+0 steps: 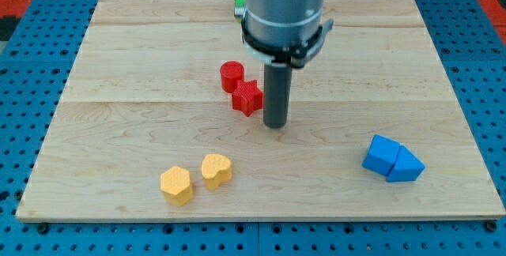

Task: Move the red star to the bottom left

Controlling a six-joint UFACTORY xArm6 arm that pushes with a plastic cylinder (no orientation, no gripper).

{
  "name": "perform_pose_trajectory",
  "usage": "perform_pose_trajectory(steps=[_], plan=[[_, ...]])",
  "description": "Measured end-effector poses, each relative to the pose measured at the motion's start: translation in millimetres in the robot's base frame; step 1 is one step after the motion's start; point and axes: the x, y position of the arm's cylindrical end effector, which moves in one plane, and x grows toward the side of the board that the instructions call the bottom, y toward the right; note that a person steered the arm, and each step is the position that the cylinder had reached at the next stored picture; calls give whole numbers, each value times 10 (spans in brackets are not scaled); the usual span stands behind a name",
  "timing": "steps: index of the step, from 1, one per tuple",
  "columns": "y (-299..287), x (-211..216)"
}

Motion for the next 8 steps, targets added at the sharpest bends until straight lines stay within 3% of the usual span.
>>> perform_pose_trajectory(steps=[1, 2, 3, 4, 5, 7, 8], plan=[[-308, -435], [-1178, -385], [-1124, -14], [-1307, -66], [-1107, -421], [-1920, -624], [-1860, -628]])
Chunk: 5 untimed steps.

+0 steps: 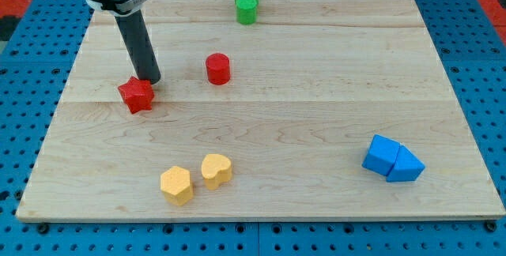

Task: Move the red star to the bottom left

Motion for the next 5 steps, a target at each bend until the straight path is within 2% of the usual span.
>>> perform_pose_trajectory(steps=[1, 2, 3, 4, 5], plan=[[128, 23], [-488, 198], [-708, 576], [-700, 654], [-623, 351]])
